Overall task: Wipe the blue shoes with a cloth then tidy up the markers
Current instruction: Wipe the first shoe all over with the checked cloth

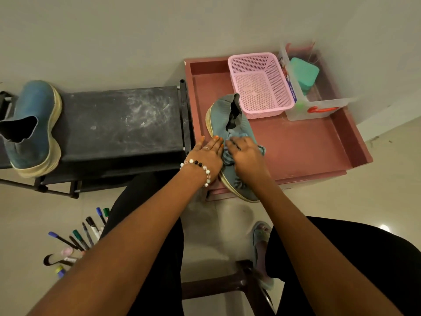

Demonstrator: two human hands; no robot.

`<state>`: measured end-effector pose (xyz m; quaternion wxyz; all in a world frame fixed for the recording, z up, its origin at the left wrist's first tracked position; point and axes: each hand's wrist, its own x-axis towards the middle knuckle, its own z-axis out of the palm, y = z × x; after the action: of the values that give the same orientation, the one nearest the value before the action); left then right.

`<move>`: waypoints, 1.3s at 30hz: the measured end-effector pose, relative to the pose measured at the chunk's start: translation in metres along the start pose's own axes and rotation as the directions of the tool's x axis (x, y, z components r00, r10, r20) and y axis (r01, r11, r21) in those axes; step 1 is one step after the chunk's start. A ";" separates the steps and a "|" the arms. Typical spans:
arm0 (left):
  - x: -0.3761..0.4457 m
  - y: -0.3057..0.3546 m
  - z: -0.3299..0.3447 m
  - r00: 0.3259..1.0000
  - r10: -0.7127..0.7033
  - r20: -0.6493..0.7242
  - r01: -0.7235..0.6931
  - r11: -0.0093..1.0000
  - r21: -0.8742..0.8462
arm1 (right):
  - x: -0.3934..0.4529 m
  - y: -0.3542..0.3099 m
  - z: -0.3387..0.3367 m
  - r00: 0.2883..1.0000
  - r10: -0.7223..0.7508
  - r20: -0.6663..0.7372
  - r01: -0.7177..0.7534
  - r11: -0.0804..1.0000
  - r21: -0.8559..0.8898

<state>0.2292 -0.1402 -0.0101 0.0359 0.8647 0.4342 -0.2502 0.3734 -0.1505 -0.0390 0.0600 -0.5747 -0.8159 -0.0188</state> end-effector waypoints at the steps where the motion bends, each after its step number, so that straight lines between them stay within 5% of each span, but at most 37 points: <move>1: 0.000 0.000 0.000 1.000 0.001 0.008 -0.001 1.000 -0.002 | 0.009 0.004 0.005 1.000 0.000 0.021 0.001 0.999 -0.032; 7: 0.000 0.000 0.000 1.000 -0.020 0.022 0.020 1.000 -0.008 | 0.026 -0.009 0.001 0.981 0.115 0.158 -0.119 0.993 0.014; 14: -0.003 0.005 0.003 0.998 -0.054 0.036 0.056 0.996 -0.065 | -0.059 -0.013 -0.016 0.968 0.030 0.250 -0.076 0.981 0.180; 19: -0.002 0.004 0.002 0.996 -0.071 0.052 0.075 0.993 -0.087 | -0.038 -0.003 0.002 0.986 0.046 0.162 -0.086 0.965 0.247; 28: -0.003 0.006 -0.005 0.995 -0.057 0.087 0.065 0.993 -0.096 | 0.042 0.001 0.011 0.994 0.100 0.046 -0.103 0.990 0.093; 39: -0.004 0.010 -0.001 0.994 -0.104 0.045 0.110 0.984 -0.143 | -0.059 -0.006 -0.011 1.000 0.010 0.028 -0.019 0.948 0.318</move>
<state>0.2358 -0.1491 -0.0091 0.0931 0.8305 0.4962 -0.2355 0.3885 -0.2088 -0.0352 0.1412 -0.5637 -0.8048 0.1209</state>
